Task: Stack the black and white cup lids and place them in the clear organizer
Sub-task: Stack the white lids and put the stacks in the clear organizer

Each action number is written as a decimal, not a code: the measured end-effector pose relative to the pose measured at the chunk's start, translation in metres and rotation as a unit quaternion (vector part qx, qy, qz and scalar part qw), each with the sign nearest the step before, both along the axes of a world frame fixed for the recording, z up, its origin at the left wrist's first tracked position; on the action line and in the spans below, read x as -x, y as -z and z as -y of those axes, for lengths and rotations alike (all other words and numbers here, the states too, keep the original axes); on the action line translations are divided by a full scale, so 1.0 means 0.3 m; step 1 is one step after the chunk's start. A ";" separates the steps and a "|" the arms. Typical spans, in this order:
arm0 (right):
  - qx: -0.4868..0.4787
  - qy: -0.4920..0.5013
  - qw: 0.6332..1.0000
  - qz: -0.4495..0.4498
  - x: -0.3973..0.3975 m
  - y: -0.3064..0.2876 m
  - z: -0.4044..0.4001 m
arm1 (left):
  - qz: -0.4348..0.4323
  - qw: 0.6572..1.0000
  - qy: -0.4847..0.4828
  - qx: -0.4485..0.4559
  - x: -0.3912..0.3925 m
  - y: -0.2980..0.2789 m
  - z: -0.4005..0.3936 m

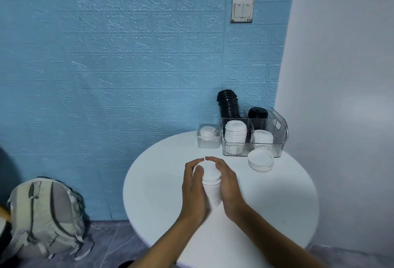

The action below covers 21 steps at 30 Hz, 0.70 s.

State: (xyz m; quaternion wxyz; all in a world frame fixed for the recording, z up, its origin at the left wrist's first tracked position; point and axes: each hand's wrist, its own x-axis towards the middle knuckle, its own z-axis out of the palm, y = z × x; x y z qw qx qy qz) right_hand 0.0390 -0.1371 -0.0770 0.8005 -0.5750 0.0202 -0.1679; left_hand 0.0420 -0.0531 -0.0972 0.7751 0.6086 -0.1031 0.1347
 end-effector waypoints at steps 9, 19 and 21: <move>0.057 0.025 0.996 0.059 -0.019 0.034 -0.007 | 0.025 0.999 -0.021 -0.005 -0.010 0.012 0.000; 0.107 -0.005 0.992 0.073 0.012 0.063 -0.005 | 0.010 1.000 0.001 -0.008 -0.004 0.010 -0.009; 0.122 -0.019 0.989 0.082 0.017 0.061 0.002 | 0.003 1.000 0.008 -0.008 0.001 0.006 -0.010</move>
